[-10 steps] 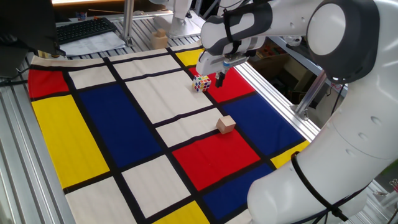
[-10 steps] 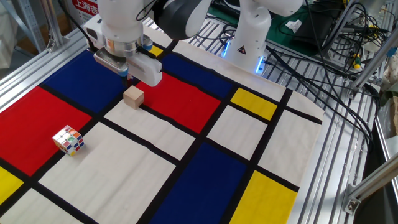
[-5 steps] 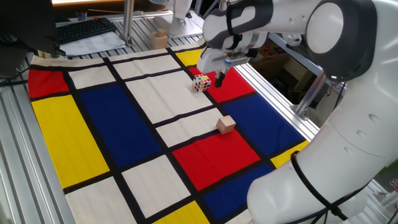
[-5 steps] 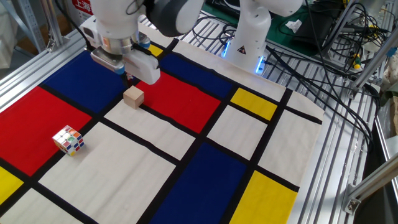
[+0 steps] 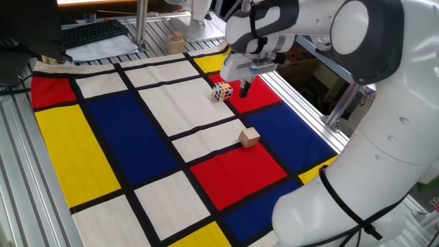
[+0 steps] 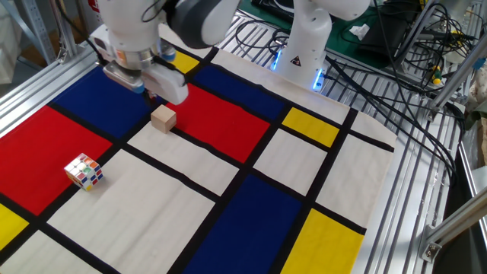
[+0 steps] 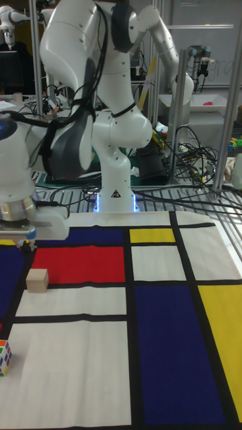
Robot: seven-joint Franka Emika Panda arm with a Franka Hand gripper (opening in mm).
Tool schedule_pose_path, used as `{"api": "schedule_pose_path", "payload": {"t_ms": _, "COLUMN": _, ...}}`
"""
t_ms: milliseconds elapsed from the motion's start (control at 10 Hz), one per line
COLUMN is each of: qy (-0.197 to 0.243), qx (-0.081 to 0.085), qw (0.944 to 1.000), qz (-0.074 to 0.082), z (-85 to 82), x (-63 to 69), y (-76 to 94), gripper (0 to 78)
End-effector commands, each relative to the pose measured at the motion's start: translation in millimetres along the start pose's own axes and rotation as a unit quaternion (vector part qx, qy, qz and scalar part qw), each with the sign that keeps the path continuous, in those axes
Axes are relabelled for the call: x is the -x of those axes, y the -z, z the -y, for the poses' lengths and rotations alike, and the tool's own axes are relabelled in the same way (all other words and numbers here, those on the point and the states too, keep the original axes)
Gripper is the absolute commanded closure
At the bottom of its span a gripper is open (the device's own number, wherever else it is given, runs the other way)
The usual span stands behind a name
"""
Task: Use the gripper to push the small block from left to right
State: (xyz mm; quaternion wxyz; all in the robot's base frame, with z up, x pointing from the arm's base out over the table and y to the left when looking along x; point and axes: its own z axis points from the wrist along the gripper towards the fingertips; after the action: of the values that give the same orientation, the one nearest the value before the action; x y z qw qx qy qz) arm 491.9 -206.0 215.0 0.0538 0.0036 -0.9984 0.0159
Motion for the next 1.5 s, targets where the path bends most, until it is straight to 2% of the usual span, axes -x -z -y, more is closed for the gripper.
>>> {"api": "schedule_pose_path", "payload": {"t_ms": 100, "qy": 0.006, "qx": -0.015, "qw": 0.9998, "qz": 0.015, "z": 63.4, "x": -12.5, "y": -16.9, "gripper": 77.6}}
{"api": "schedule_pose_path", "payload": {"t_ms": 300, "qy": -0.008, "qx": -0.018, "qw": 0.9997, "qz": 0.012, "z": 83.3, "x": -40.2, "y": -20.9, "gripper": 77.6}}
{"api": "schedule_pose_path", "payload": {"t_ms": 400, "qy": -0.011, "qx": -0.018, "qw": 0.9997, "qz": 0.009, "z": 85.8, "x": -46.4, "y": -21.7, "gripper": 77.6}}
{"api": "schedule_pose_path", "payload": {"t_ms": 500, "qy": -0.017, "qx": -0.017, "qw": 0.9997, "qz": 0.009, "z": 87.6, "x": -64.2, "y": -28.7, "gripper": 77.6}}
{"api": "schedule_pose_path", "payload": {"t_ms": 600, "qy": -0.02, "qx": -0.015, "qw": 0.9996, "qz": 0.012, "z": 84.3, "x": -74.8, "y": -35.3, "gripper": 77.6}}
{"api": "schedule_pose_path", "payload": {"t_ms": 700, "qy": -0.02, "qx": -0.01, "qw": 0.9997, "qz": 0.011, "z": 82.2, "x": -80.8, "y": -38.4, "gripper": 77.6}}
{"api": "schedule_pose_path", "payload": {"t_ms": 1000, "qy": -0.023, "qx": -0.008, "qw": 0.9997, "qz": 0.01, "z": 79.6, "x": -82.6, "y": -40.6, "gripper": 77.6}}
{"api": "schedule_pose_path", "payload": {"t_ms": 1300, "qy": -0.037, "qx": -0.01, "qw": 0.9992, "qz": -0.001, "z": 65.1, "x": -81.2, "y": -43.1, "gripper": 77.6}}
{"api": "schedule_pose_path", "payload": {"t_ms": 1500, "qy": -0.037, "qx": -0.009, "qw": 0.9993, "qz": 0.002, "z": 58.5, "x": -78.6, "y": -59.5, "gripper": 77.6}}
